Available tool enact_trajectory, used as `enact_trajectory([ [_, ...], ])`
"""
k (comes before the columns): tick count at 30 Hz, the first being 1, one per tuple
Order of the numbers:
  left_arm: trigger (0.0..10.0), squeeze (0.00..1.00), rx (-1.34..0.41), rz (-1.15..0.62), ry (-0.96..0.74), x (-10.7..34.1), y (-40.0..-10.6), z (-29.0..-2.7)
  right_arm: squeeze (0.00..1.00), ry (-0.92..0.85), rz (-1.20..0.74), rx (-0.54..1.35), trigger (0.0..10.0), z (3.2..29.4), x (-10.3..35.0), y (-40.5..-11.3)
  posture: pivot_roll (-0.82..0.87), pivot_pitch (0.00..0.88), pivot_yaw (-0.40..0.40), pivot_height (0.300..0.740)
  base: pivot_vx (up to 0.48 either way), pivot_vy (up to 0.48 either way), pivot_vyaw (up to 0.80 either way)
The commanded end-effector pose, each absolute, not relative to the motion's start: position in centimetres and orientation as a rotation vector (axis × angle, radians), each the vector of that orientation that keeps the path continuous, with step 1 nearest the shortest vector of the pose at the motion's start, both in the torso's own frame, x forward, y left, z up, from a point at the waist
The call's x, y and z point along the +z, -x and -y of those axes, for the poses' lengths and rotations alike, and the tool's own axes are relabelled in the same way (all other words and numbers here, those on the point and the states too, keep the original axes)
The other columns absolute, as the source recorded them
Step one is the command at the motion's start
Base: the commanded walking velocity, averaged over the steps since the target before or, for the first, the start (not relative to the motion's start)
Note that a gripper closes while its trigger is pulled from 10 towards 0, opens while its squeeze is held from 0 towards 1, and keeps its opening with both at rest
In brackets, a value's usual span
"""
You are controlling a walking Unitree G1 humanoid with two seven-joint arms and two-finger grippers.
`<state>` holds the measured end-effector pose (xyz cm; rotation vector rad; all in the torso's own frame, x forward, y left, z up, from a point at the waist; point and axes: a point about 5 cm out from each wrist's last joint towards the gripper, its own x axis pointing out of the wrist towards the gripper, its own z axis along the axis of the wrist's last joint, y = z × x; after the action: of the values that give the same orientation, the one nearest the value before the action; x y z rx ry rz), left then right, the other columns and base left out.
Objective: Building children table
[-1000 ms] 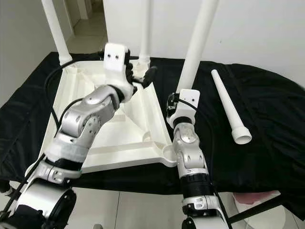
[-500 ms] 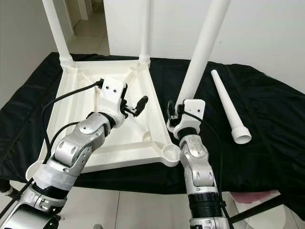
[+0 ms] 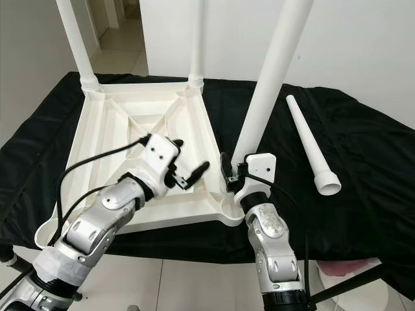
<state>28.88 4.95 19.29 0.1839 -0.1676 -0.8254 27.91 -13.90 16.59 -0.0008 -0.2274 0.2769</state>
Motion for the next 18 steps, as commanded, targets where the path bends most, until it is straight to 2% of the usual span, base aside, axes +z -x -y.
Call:
enact_trajectory([
  [1, 10.0, 0.0, -0.894, 0.149, -0.182, 18.8, -28.1, -4.9, 0.0, -0.009, 0.231, 0.304, 10.0, 13.9, 16.5, -27.4, 0.05, 0.071, -0.011, 0.74, 0.0, 0.0, 0.0],
  [9, 10.0, 0.0, -1.012, 0.114, -0.195, 17.2, -26.8, -5.7, 0.0, -0.001, 0.214, 0.386, 10.0, 13.8, 16.0, -26.3, 0.05, 0.076, -0.013, 0.74, 0.0, 0.0, 0.0],
  [18, 10.0, 0.0, -1.045, 0.085, -0.246, 16.2, -26.5, -5.9, 0.0, 0.069, 0.163, 0.442, 10.0, 14.4, 14.7, -25.9, 0.05, 0.079, -0.018, 0.74, 0.0, 0.0, 0.0],
])
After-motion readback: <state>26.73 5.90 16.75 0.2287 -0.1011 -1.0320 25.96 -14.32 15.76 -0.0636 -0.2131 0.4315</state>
